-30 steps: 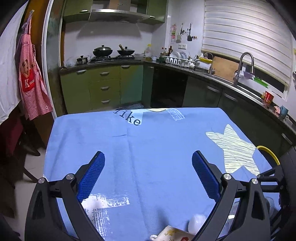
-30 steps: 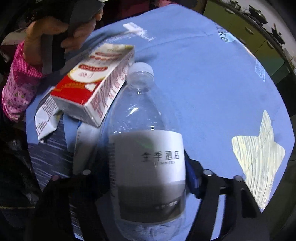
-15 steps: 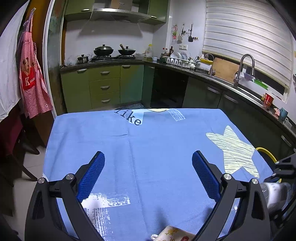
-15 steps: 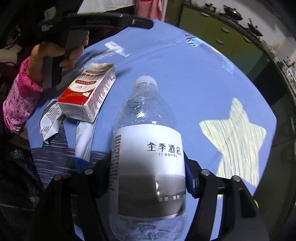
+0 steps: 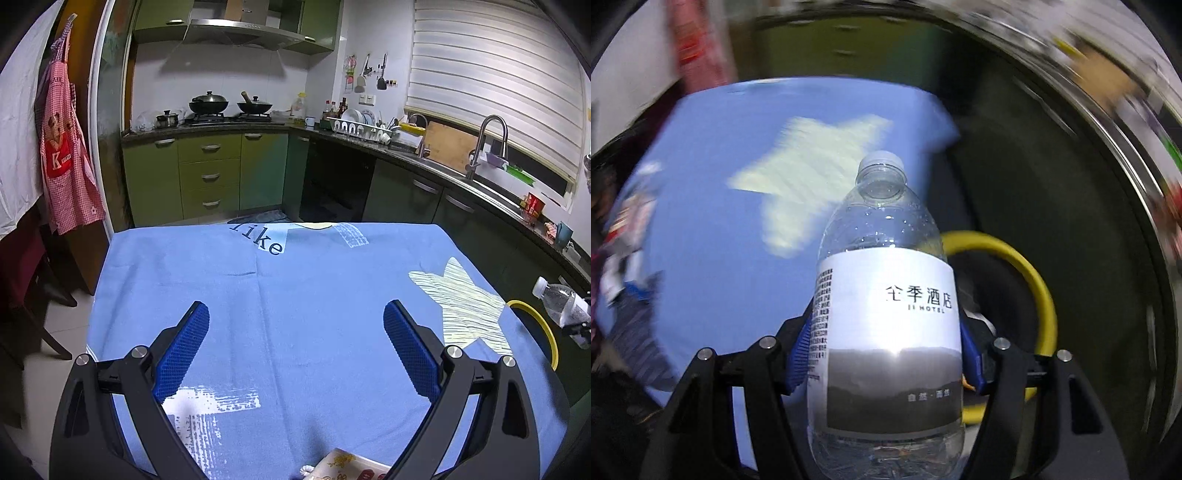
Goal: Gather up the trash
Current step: 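Carry the water bottle over the bin and open the right gripper, then move the left gripper to the crumpled foil wrapper and grasp it, then carry the foil wrapper over the bin and open the left gripper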
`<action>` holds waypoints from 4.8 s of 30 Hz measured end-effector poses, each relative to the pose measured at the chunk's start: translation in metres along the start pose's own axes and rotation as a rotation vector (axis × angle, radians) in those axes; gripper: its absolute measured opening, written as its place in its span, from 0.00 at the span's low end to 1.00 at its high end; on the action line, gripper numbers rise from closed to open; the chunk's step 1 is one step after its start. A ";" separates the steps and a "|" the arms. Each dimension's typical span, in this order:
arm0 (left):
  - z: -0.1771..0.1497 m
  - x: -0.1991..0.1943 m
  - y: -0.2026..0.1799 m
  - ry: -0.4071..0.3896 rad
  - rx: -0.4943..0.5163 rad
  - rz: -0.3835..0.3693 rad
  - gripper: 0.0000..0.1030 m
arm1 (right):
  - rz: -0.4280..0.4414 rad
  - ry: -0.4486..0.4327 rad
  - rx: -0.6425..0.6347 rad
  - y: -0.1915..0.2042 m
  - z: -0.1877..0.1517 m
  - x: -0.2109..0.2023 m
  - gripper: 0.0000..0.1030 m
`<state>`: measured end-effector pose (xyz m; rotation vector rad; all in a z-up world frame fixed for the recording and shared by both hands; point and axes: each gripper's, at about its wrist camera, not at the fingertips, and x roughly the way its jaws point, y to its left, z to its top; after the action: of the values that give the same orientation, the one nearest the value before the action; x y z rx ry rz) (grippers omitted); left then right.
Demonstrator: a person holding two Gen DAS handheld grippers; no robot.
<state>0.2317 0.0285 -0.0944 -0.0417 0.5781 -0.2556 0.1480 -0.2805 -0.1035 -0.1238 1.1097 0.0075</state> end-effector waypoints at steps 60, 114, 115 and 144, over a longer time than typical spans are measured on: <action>-0.120 -0.091 -0.059 0.588 -0.101 0.036 0.94 | 0.195 -0.295 0.142 0.014 -0.055 -0.036 0.85; -0.006 -0.020 -0.347 0.446 0.376 -0.575 0.39 | -0.052 -0.381 0.398 -0.077 -0.138 -0.082 0.87; -0.003 -0.008 -0.369 0.451 0.398 -0.580 0.39 | -0.054 -0.382 0.411 -0.081 -0.142 -0.082 0.87; 0.023 0.019 -0.393 0.332 0.240 -0.529 0.84 | -0.042 -0.347 0.452 -0.086 -0.161 -0.071 0.87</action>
<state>0.1703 -0.3570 -0.0414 0.0836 0.8585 -0.8557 -0.0213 -0.3782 -0.1020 0.2522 0.7399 -0.2501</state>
